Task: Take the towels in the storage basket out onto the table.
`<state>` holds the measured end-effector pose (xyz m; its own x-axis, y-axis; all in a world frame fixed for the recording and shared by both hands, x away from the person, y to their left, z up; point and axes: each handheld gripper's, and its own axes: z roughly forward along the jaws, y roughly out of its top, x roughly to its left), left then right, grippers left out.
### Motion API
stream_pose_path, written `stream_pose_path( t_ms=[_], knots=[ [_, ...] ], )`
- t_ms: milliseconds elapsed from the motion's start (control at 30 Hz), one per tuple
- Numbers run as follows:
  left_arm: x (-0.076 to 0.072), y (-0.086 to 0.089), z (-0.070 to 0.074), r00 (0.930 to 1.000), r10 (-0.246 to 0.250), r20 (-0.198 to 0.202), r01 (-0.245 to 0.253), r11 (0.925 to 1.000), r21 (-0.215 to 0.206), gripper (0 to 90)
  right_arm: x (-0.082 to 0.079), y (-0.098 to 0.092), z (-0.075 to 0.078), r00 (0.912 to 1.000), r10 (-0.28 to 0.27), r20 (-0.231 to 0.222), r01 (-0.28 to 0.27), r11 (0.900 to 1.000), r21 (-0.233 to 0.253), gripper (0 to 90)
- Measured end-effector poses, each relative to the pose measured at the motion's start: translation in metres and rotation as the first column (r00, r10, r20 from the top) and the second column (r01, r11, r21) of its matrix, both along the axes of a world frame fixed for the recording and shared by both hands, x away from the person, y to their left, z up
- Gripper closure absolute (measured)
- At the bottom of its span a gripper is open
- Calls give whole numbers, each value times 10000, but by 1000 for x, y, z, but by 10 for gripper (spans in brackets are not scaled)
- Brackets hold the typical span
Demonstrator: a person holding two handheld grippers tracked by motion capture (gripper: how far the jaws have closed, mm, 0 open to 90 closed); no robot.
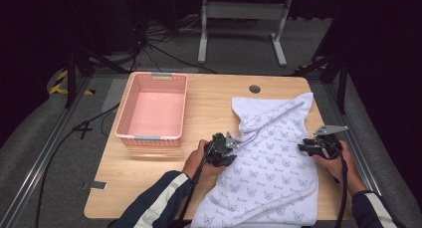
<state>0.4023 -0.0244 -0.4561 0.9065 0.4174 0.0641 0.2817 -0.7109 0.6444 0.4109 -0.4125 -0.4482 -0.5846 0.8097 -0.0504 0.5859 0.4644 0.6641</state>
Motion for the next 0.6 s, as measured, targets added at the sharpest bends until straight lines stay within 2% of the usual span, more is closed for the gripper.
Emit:
stream_pose_path(
  t_ms=[133, 200, 267, 333, 367, 400, 433, 467, 500, 533, 600],
  knots=[
    [-11, 11, 1, 9994, -106, -314, 109, 9999, 88, 693, -12, -6, 4, 9984, -51, -559, 46, 10000, -85, 632],
    [-24, 19, 0, 9989, -141, -455, 142, 9999, 26, 695, -19, -7, 5, 9972, -5, -746, -13, 9997, -243, 631],
    [-38, 26, 1, 9986, -230, -474, 242, 9994, 243, 697, -29, -7, 7, 9949, -13, -1007, -21, 9994, -344, 632],
    [-48, 33, 0, 9977, -167, -661, 169, 9999, 13, 703, -36, -7, 8, 9944, 10, -1061, -56, 9991, -423, 629],
    [-54, 37, 0, 9962, -237, -839, 228, 9997, -115, 703, -40, -7, 7, 9938, -21, -1108, -11, 9996, -295, 631],
    [-54, 37, 0, 9962, -237, -839, 228, 9997, -115, 702, -44, -6, 8, 9922, 2, -1249, -31, 9997, -231, 633],
    [-58, 38, 0, 9942, -282, -1038, 267, 9995, -161, 702, -44, -6, 8, 9922, 2, -1249, -31, 9997, -231, 633],
    [-66, 41, 2, 9908, -503, -1253, 505, 9987, -21, 700, -47, -5, 9, 9904, 31, -1383, -66, 9997, -247, 633],
    [-70, 41, 2, 9892, -571, -1352, 578, 9983, 17, 692, -52, -2, 10, 9876, 237, -1551, -285, 9992, -291, 631],
    [-76, 41, 3, 9845, -861, -1530, 875, 9962, 25, 687, -55, -1, 10, 9859, 340, -1636, -394, 9988, -299, 631],
    [-83, 40, 6, 9822, -1123, -1506, 1152, 9933, 110, 673, -63, 2, 13, 9759, 767, -2042, -857, 9957, -356, 635]
  ],
)
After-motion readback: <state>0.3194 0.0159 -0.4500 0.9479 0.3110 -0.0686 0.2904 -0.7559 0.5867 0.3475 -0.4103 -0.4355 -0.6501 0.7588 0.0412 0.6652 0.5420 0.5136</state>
